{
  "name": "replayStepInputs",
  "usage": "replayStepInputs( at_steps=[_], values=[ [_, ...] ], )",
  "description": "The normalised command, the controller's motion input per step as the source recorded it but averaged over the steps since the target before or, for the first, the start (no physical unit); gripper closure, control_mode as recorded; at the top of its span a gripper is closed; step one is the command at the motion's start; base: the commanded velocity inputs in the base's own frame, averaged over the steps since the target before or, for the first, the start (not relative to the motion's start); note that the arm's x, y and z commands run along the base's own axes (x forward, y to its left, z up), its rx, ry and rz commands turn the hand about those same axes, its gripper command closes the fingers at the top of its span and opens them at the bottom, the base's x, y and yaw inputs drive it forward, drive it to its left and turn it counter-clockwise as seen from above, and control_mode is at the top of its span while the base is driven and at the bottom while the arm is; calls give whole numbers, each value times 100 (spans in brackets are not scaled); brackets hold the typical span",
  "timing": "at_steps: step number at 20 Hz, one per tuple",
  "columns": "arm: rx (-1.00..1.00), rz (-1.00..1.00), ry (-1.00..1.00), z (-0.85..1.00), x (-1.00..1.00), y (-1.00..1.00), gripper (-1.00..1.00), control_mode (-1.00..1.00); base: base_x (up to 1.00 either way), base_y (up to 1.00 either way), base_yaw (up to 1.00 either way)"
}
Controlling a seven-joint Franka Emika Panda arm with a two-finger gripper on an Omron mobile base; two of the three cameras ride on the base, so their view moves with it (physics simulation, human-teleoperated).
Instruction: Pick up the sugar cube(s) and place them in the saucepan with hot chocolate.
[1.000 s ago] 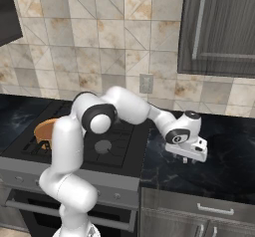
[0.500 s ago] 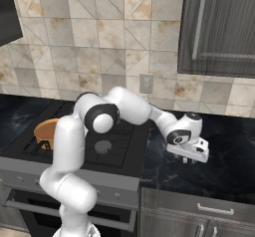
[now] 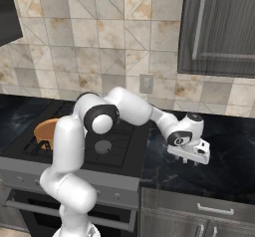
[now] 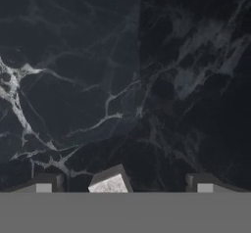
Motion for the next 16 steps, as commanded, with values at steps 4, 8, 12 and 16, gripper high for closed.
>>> replayStepInputs(
  at_steps=[4,8,12,16],
  values=[
    [0,0,0,0,0,0,-100,-100,0,0,0],
    [0,0,0,0,3,0,-100,-100,0,0,0],
    [0,0,0,-3,5,3,-100,-100,0,0,0],
    [0,0,1,-6,0,16,-100,-100,0,0,0]
  ],
)
